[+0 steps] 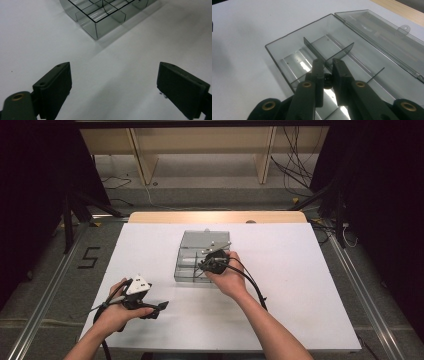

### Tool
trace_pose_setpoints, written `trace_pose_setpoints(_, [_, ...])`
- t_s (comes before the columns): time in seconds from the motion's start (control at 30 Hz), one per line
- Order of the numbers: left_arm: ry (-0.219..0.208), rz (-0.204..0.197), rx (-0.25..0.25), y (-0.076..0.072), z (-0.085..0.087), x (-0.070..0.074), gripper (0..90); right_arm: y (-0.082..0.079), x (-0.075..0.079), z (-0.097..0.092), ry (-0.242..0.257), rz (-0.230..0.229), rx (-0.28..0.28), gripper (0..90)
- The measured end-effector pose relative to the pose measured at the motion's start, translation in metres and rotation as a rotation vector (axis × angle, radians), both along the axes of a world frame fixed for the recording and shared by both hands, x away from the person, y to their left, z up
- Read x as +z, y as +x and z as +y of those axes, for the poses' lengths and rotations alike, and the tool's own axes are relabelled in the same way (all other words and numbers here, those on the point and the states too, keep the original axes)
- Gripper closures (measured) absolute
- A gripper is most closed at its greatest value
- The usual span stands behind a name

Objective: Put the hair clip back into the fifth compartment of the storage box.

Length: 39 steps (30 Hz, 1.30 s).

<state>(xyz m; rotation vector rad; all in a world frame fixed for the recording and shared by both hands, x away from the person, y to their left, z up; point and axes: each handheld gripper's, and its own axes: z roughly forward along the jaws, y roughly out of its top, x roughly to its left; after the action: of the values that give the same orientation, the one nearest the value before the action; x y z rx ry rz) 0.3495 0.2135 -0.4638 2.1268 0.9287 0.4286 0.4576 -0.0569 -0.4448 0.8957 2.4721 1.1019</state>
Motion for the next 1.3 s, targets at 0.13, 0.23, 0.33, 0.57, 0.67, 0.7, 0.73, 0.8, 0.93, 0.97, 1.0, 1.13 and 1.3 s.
trace_pose_setpoints(0.13, [0.001, 0.0, -0.001, 0.0, 0.0, 0.0, 12.1, 0.002, 0.0, 0.002, -0.004, -0.003, 0.002, 80.9])
trace_pose_setpoints(0.23, [0.002, 0.0, -0.002, 0.0, 0.0, 0.0, 12.1, 0.003, 0.0, 0.003, -0.003, -0.002, -0.003, 80.9])
trace_pose_setpoints(0.33, [0.0, 0.0, -0.001, 0.0, 0.0, 0.0, 12.1, 0.004, -0.001, 0.004, -0.006, 0.002, -0.004, 80.9])
trace_pose_setpoints(0.57, [0.001, 0.0, -0.002, 0.0, 0.0, 0.0, 12.1, 0.007, -0.002, 0.005, -0.011, 0.006, -0.012, 80.9])
trace_pose_setpoints(0.67, [0.001, 0.0, -0.002, 0.0, 0.0, 0.0, 12.1, 0.008, -0.002, 0.005, -0.01, 0.01, -0.016, 80.9])
trace_pose_setpoints(0.7, [0.0, 0.0, -0.002, 0.0, 0.0, 0.0, 12.1, 0.008, -0.002, 0.006, -0.014, 0.009, -0.012, 80.9])
trace_pose_setpoints(0.73, [0.001, 0.0, -0.002, 0.0, 0.0, 0.0, 12.0, 0.009, -0.002, 0.006, -0.015, 0.008, -0.011, 80.9])
trace_pose_setpoints(0.8, [0.001, 0.001, -0.003, 0.0, 0.0, 0.0, 12.1, 0.009, -0.003, 0.007, -0.016, 0.012, -0.013, 80.9])
trace_pose_setpoints(0.93, [0.001, 0.001, -0.003, 0.0, 0.0, 0.0, 12.1, 0.01, -0.003, 0.007, -0.018, 0.018, -0.019, 80.9])
trace_pose_setpoints(0.97, [0.001, 0.001, -0.003, 0.0, 0.0, 0.0, 12.1, 0.011, -0.003, 0.007, -0.018, 0.019, -0.02, 80.9])
trace_pose_setpoints(1.0, [0.001, 0.001, -0.003, 0.0, 0.0, 0.0, 12.1, 0.011, -0.003, 0.007, -0.019, 0.021, -0.019, 80.8])
trace_pose_setpoints(1.13, [0.001, 0.001, -0.003, 0.0, 0.0, 0.0, 12.1, 0.012, -0.005, 0.007, -0.022, 0.023, -0.021, 80.9])
trace_pose_setpoints(1.3, [0.001, 0.001, -0.004, 0.0, 0.0, 0.0, 12.1, 0.013, -0.006, 0.008, -0.023, 0.027, -0.021, 80.8])
